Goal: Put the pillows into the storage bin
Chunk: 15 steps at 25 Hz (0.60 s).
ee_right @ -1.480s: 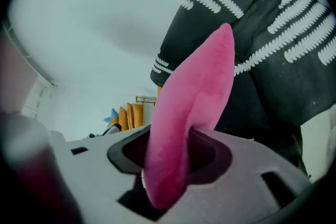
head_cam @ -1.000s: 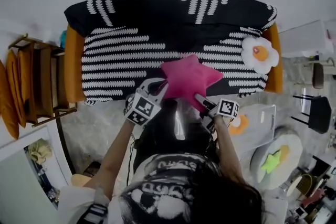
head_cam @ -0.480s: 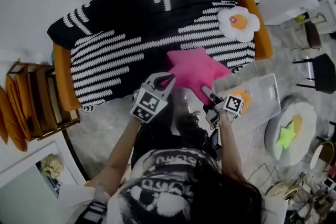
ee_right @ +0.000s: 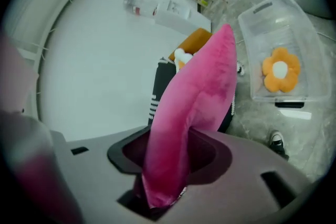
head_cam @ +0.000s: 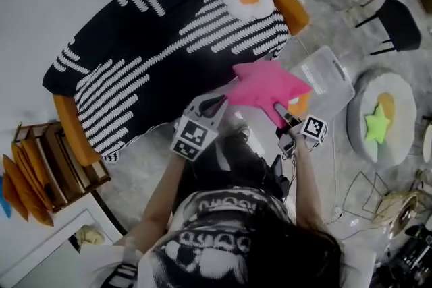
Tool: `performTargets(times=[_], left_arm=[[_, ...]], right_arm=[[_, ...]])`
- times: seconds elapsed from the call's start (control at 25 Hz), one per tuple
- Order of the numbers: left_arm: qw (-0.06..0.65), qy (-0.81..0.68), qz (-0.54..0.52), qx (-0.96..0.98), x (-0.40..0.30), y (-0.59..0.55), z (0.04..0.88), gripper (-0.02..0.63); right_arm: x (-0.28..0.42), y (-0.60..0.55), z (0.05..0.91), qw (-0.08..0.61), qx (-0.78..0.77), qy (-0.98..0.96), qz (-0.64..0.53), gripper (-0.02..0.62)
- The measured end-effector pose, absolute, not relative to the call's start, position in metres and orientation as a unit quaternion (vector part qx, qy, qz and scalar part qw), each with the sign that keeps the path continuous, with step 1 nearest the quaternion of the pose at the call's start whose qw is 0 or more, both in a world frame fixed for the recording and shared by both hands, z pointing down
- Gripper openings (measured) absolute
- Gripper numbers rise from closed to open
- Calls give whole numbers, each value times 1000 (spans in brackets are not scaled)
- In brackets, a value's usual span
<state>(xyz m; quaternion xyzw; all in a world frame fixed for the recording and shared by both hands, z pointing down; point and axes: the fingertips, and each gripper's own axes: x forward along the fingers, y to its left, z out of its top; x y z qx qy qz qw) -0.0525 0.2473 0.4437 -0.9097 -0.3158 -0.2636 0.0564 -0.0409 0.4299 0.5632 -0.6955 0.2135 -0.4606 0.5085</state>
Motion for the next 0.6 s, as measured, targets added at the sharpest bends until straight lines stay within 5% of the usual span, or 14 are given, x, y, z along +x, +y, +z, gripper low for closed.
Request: performTargets(times=[0.32, 0.44, 0.6], left_arm=[[104, -391, -250, -880, -45, 360, 434, 14], [123, -410, -249, -869, -41, 386, 430, 14], [136, -430, -251, -856, -45, 413, 426, 14]], right_arm=[[-14, 622, 570, 526, -762, 96, -364, 195], [-3, 685, 581, 543, -787, 40, -290, 295], [-5, 725, 570, 555, -802, 29, -221, 305]])
